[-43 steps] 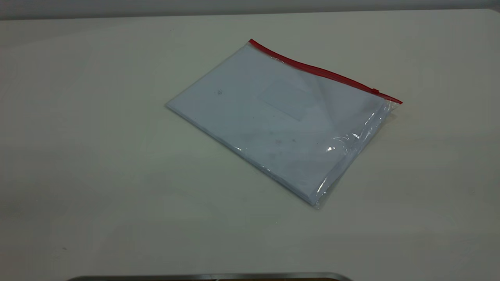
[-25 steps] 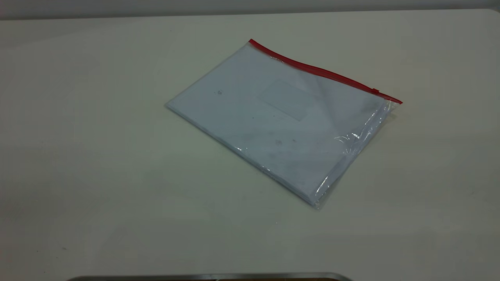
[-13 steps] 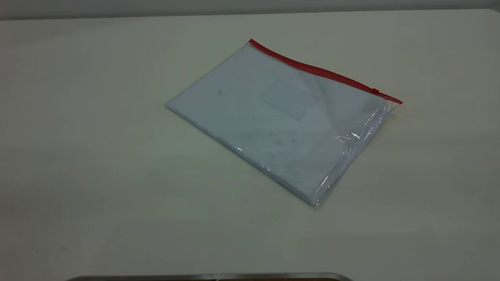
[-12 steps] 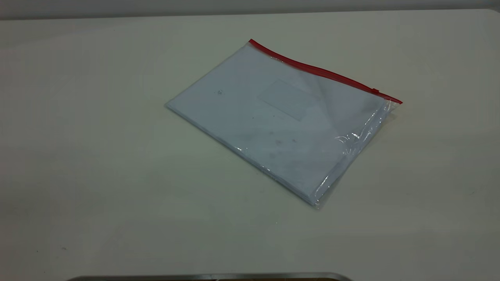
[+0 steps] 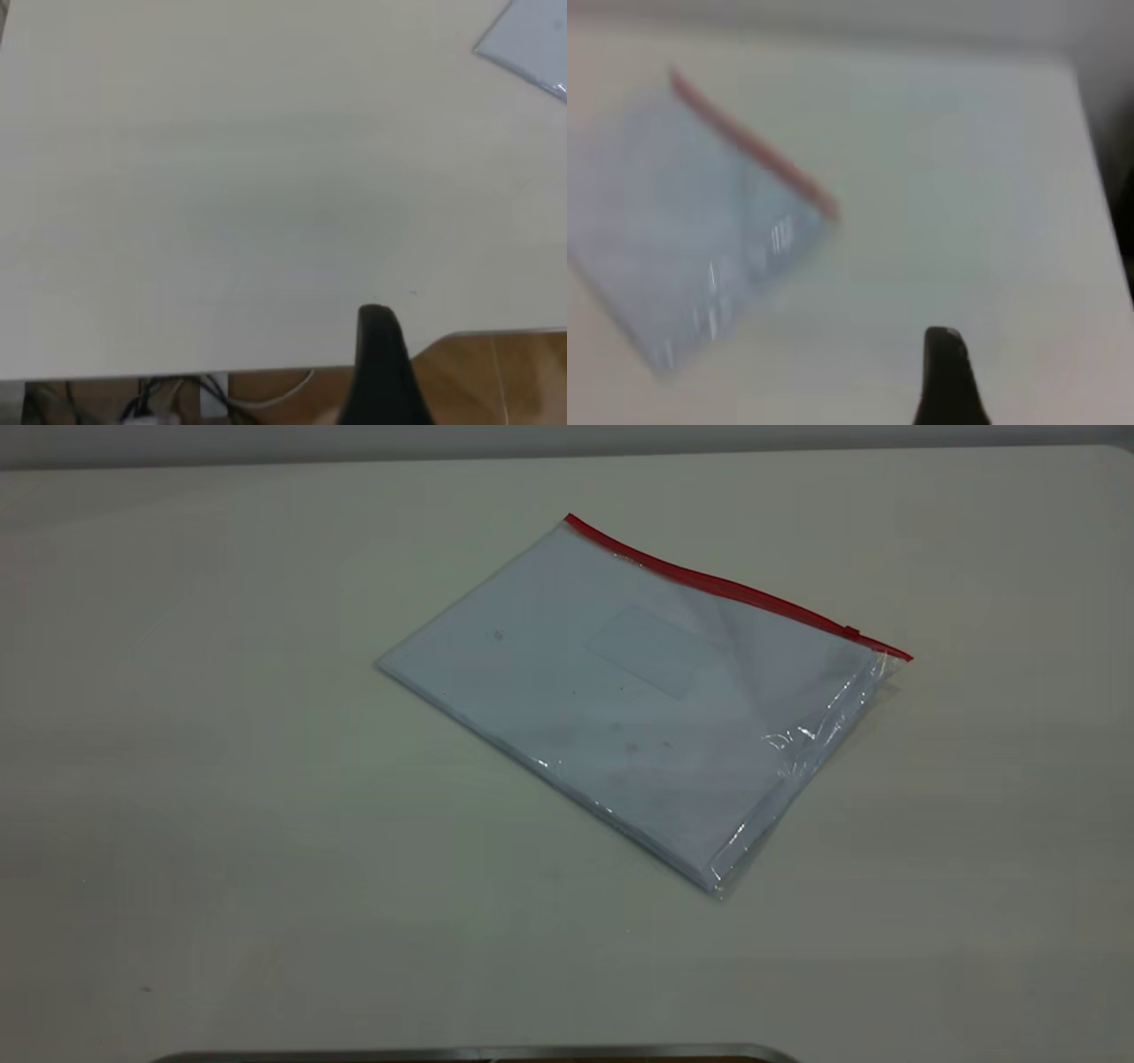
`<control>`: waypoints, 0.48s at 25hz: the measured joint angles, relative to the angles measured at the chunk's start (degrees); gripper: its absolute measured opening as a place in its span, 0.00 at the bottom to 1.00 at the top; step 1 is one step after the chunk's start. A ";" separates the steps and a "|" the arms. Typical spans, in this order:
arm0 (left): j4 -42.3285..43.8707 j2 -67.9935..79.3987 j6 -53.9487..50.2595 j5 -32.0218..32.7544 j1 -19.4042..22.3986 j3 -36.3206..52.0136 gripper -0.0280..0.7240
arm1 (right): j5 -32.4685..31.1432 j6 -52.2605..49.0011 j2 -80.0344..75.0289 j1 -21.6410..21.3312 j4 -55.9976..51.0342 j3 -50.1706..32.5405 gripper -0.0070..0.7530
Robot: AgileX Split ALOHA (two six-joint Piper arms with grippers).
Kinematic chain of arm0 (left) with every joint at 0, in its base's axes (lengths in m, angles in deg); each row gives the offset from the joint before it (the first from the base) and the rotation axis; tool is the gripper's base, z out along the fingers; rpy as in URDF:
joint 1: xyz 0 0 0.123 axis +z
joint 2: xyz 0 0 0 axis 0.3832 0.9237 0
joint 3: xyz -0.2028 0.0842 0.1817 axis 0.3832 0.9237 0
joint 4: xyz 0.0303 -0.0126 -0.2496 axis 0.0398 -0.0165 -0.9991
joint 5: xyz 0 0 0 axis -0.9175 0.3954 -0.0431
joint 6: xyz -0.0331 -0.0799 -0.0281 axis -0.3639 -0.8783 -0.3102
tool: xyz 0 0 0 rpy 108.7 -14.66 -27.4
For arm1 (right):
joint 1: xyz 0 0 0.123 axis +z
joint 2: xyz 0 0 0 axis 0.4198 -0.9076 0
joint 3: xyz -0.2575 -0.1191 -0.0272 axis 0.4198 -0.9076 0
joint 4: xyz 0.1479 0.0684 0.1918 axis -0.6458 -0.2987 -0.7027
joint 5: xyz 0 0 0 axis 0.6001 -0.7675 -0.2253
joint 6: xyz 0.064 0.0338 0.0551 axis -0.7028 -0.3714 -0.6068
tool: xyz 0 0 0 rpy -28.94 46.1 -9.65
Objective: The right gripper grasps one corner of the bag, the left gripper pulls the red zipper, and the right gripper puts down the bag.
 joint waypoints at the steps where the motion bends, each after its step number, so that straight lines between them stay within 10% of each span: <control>1: 0.00 3.59 0.00 -0.75 0.00 -1.98 0.82 | 2.20 -0.23 -0.82 0.00 -0.32 0.95 0.70; 12: -1.48 38.37 -0.73 -17.84 0.00 -19.74 0.82 | 10.81 0.41 -31.51 0.00 -7.25 7.74 0.66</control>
